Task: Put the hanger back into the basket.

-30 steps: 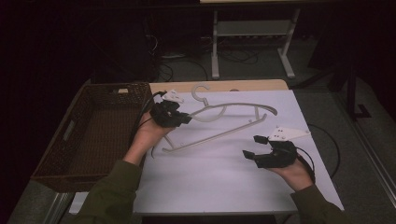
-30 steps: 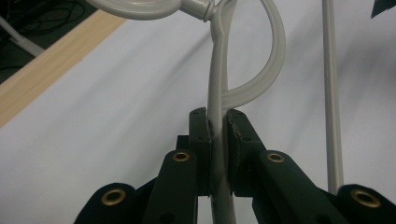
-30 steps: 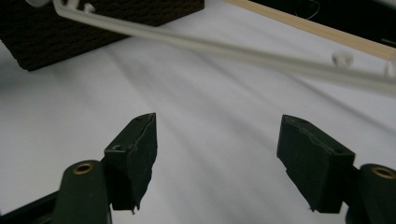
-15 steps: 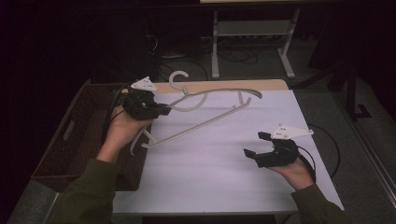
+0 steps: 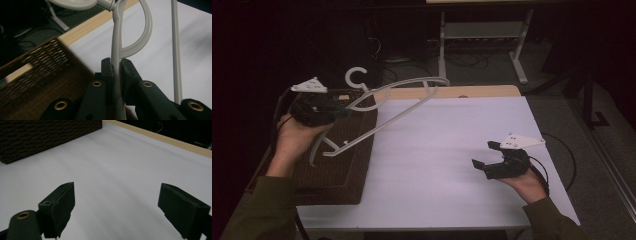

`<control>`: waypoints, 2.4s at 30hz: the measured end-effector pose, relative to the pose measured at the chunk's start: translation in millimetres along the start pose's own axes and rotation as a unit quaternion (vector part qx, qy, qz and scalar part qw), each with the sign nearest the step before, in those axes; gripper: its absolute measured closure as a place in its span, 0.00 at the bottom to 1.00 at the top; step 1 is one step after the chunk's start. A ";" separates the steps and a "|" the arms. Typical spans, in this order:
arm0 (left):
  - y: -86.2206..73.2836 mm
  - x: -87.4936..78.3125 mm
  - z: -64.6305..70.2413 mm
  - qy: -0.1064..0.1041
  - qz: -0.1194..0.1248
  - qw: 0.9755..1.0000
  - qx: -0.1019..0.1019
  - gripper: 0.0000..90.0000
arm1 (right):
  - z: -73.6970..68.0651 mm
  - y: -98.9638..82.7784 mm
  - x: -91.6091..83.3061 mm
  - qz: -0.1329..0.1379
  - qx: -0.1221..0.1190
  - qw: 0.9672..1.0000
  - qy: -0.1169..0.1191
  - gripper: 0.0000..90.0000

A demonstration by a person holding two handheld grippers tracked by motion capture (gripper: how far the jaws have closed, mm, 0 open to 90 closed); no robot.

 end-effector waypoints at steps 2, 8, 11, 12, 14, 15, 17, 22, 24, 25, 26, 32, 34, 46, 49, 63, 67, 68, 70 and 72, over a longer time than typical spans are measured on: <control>-7.3 -10.4 -11.3 0.010 0.001 1.000 -0.006 0.92 | 0.0 0.3 0.0 0.001 0.003 1.000 -0.001 0.14; -30.2 -38.6 -40.1 0.041 -0.001 0.999 -0.030 0.92 | 3.3 1.0 1.0 0.001 0.017 1.000 -0.015 0.01; -41.1 -48.2 -52.0 0.053 -0.007 0.998 -0.035 0.92 | 4.0 1.8 0.7 0.001 0.016 1.000 -0.018 0.00; -45.7 -50.9 -56.4 0.057 -0.008 0.997 -0.042 0.92 | 3.7 1.5 1.0 -0.001 0.015 1.000 -0.016 0.00; -53.3 -53.9 -63.4 0.064 -0.015 0.997 -0.043 0.92 | 3.6 0.9 1.9 -0.004 0.012 1.000 -0.018 0.00; -56.1 -54.7 -65.7 0.066 -0.019 0.997 -0.044 0.92 | 3.2 0.9 2.7 -0.004 0.011 1.000 -0.017 0.00; -62.9 -55.8 -71.9 0.072 -0.026 0.996 -0.043 0.92 | 3.0 1.1 3.4 -0.004 0.010 1.000 -0.018 0.00; -78.5 -59.4 -88.8 0.092 -0.037 0.994 -0.055 0.92 | 3.3 0.4 3.8 -0.006 0.012 1.000 -0.016 0.00; -84.4 -61.5 -95.4 0.096 -0.039 0.993 -0.063 0.92 | 4.0 -0.1 4.1 -0.008 0.011 1.000 -0.016 0.00; -86.8 -62.6 -97.8 0.099 -0.040 0.992 -0.066 0.92 | 4.0 -0.3 4.3 -0.008 0.011 1.000 -0.016 0.00; -89.6 -63.9 -100.9 0.103 -0.040 0.992 -0.069 0.92 | 3.8 -0.8 4.4 -0.010 0.012 1.000 -0.015 0.00; -104.5 -68.4 -114.2 0.120 -0.054 0.988 -0.078 0.92 | 3.4 -2.4 6.1 -0.016 0.008 1.000 -0.014 0.00; -110.6 -68.8 -118.4 0.127 -0.061 0.987 -0.081 0.92 | 3.1 -2.5 6.3 -0.018 0.010 1.000 -0.015 0.00; -129.9 -69.4 -131.1 0.145 -0.088 0.981 -0.088 0.92 | 3.8 -3.3 6.8 -0.021 0.010 1.000 -0.017 0.00; -131.1 -66.4 -129.9 0.150 -0.100 0.980 -0.080 0.92 | 3.8 -3.7 7.4 -0.023 0.011 1.000 -0.016 0.00; -140.0 -47.7 -128.4 0.142 -0.126 0.979 -0.079 0.91 | 5.5 -3.4 5.4 -0.021 0.012 1.000 -0.018 0.00; -141.3 -47.0 -127.0 0.123 -0.113 0.982 -0.090 0.88 | 4.8 -2.9 5.0 -0.020 0.014 1.000 -0.016 0.00; -139.8 -48.5 -126.8 0.116 -0.100 0.983 -0.096 0.83 | 5.0 -2.7 5.1 -0.020 0.013 1.000 -0.017 0.00; -137.6 -51.2 -126.3 0.115 -0.090 0.984 -0.101 0.76 | 5.5 -2.6 4.9 -0.018 0.010 1.000 -0.016 0.00; -133.6 -52.7 -123.8 0.109 -0.074 0.986 -0.106 0.68 | 5.5 -2.2 4.6 -0.016 0.010 1.000 -0.015 0.00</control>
Point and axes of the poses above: each handheld gripper's, and its own axes: x roughly forward along the jaws, y roughly out of its top, z roughly to its right, the point moved 8 cm from there along x, roughly forward along the jaws, and after that the axes turned 2 degrees about -z, right-handed, at the moved point
